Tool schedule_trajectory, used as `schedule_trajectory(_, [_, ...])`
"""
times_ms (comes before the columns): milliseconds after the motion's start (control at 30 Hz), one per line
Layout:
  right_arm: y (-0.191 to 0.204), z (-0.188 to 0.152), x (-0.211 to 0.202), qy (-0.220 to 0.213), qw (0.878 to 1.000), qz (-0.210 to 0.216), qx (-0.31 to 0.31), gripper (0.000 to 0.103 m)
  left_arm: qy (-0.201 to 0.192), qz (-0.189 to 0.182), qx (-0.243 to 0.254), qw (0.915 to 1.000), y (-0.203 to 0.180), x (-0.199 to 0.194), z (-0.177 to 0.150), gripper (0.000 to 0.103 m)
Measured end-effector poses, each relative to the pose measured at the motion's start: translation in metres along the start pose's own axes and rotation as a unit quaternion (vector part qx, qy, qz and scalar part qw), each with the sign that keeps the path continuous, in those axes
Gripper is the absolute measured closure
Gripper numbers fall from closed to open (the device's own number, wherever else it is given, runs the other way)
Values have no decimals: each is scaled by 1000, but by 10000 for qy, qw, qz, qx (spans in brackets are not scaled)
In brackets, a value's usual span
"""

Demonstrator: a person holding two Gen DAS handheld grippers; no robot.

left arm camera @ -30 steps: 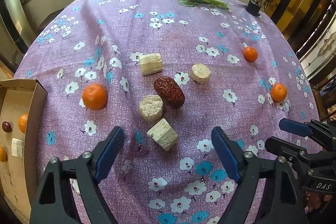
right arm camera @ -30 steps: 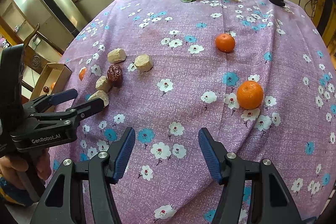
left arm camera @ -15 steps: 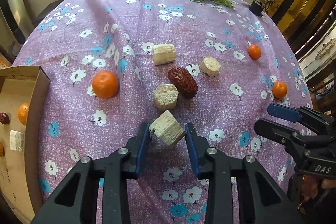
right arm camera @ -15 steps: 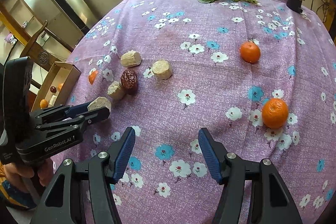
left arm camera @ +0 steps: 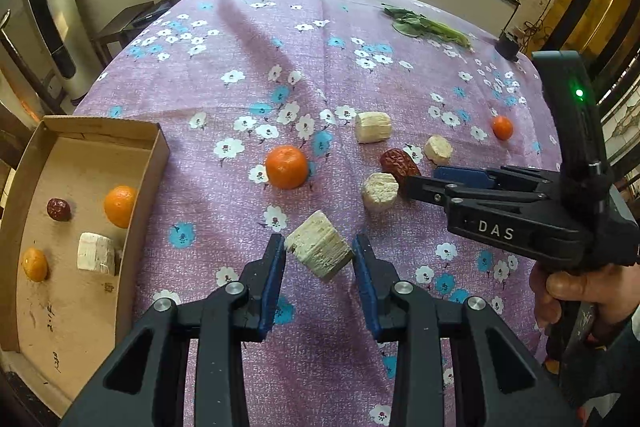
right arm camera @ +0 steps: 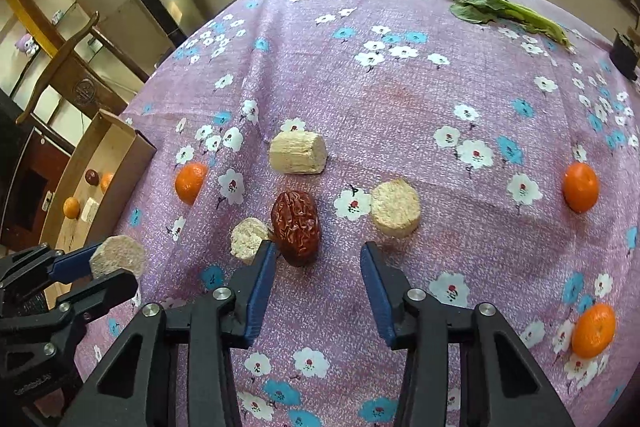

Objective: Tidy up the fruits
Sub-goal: 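Grasp a red date with right tool while left tool holds the yam chunk, then carry the yam chunk and red date over the cardboard box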

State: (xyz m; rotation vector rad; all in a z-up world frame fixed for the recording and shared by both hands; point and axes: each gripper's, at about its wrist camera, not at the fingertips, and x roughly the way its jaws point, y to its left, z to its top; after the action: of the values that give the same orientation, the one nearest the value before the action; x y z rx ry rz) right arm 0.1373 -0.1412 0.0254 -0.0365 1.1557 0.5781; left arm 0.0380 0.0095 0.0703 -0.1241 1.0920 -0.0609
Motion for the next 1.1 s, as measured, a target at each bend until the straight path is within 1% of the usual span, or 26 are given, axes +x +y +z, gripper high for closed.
schedule_trajectory(67, [6, 5, 1, -71, 9999, 14, -123, 58, 8, 34, -56, 10000, 6, 0, -2, 70])
schedule_trajectory(167, [5, 14, 3, -46, 9999, -22, -115, 59, 13, 71, -80, 9999, 10, -1, -5, 70])
schedule_trajectory(200, [5, 15, 7, 53, 9999, -39, -152, 66, 6, 73, -74, 9999, 10, -2, -5, 70])
schedule_trajectory(267, [7, 11, 9, 191, 9995, 147, -194, 70, -19, 72, -60, 10000, 10, -4, -5, 70])
schedule_trajectory(300, [8, 7, 9, 231, 9993, 148, -263, 70, -36, 71, -50, 10000, 11, -5, -5, 70])
schedule_trajectory(433, [9, 4, 11, 202, 9995, 136, -192, 71, -31, 88, -36, 10000, 12, -6, -7, 70])
schedule_trajectory(533, [13, 3, 9, 216, 9993, 49, -288, 71, -47, 90, -21, 9999, 12, -9, -7, 70])
schedule_trajectory(667, [7, -6, -11, 44, 9997, 228, 52, 71, -112, 109, 17, 9999, 11, -13, -6, 70])
schedule_trajectory(800, [8, -17, -35, -156, 9992, 309, 201, 71, -211, 180, 105, 9996, 11, -19, -4, 70])
schedule_trajectory(900, [12, -22, -52, -359, 9975, 473, 373, 71, -292, 215, 171, 9992, 13, -26, -3, 70])
schedule_trajectory(1100, [33, -25, -70, -510, 9962, 617, 331, 71, -362, 244, 144, 9989, 26, -36, -2, 70])
